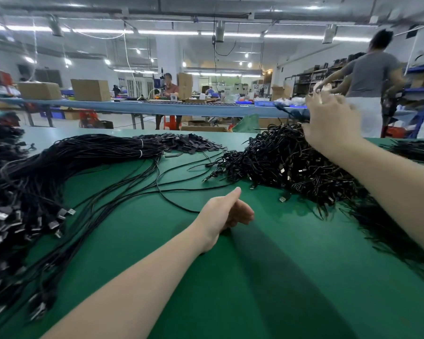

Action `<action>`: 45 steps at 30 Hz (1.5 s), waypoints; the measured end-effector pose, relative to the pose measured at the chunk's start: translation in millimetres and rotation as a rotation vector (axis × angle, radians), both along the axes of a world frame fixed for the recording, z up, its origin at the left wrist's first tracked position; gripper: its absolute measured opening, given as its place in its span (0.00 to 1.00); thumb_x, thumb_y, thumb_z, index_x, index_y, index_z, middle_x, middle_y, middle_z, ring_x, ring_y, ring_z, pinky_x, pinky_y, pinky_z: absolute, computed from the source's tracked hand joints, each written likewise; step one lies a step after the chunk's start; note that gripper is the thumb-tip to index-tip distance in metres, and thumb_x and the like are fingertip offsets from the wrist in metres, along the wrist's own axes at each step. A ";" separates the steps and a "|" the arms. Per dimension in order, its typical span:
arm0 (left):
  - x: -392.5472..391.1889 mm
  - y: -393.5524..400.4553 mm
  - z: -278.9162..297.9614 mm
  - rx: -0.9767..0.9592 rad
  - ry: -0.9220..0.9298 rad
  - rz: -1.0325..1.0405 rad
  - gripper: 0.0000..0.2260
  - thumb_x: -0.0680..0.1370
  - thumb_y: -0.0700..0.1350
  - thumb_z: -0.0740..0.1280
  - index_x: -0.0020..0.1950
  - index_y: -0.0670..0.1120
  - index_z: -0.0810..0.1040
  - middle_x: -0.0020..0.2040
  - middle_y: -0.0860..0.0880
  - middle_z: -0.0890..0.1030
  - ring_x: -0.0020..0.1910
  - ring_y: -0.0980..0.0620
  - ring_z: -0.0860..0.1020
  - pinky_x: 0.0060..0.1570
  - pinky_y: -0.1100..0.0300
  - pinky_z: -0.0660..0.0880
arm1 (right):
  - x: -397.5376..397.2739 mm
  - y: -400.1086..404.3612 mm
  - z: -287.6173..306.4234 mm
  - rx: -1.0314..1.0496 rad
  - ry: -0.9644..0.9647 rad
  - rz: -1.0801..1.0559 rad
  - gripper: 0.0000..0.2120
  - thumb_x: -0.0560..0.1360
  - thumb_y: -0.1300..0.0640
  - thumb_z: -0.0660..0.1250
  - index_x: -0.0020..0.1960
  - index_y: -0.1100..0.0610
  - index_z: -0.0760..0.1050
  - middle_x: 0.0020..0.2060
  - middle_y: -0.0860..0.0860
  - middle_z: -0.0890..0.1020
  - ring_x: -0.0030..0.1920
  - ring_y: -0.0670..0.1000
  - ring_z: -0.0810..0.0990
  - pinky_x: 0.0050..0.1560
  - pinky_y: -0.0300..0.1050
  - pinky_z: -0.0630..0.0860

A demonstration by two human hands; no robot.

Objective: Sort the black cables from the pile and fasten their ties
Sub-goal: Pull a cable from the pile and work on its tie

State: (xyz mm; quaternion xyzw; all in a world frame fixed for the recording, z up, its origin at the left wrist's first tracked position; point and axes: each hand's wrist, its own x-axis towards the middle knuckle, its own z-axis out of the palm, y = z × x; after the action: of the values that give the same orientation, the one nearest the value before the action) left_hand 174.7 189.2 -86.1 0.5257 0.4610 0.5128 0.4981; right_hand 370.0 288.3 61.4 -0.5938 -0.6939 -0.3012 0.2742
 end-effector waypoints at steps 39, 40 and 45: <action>-214.3 -55.9 40.8 -0.593 1.874 0.494 0.11 0.78 0.48 0.60 0.40 0.45 0.76 0.39 0.52 0.79 0.38 0.52 0.78 0.38 0.60 0.70 | -48.1 -60.0 -160.5 -0.623 0.285 0.382 0.13 0.78 0.48 0.59 0.59 0.47 0.77 0.57 0.48 0.78 0.53 0.51 0.77 0.49 0.45 0.74; -212.8 -52.9 44.9 -0.590 1.794 0.453 0.13 0.80 0.49 0.59 0.42 0.43 0.77 0.40 0.50 0.80 0.37 0.52 0.77 0.38 0.61 0.70 | -48.3 -60.2 -160.3 -0.624 0.287 0.384 0.13 0.78 0.48 0.59 0.58 0.47 0.77 0.57 0.48 0.78 0.53 0.51 0.77 0.49 0.45 0.74; -216.4 -42.3 88.9 -0.223 1.300 0.706 0.16 0.82 0.43 0.57 0.43 0.37 0.79 0.41 0.42 0.83 0.34 0.46 0.78 0.32 0.59 0.71 | -49.0 -59.1 -160.3 -0.604 0.271 0.378 0.13 0.78 0.48 0.59 0.58 0.47 0.78 0.57 0.48 0.78 0.54 0.51 0.77 0.49 0.45 0.74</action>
State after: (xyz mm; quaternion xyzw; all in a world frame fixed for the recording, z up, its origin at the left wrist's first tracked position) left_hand -41.7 146.8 2.9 0.4900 0.8531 0.1783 -0.0187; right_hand 321.1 229.2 -98.8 -0.5437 -0.8062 0.0539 0.2269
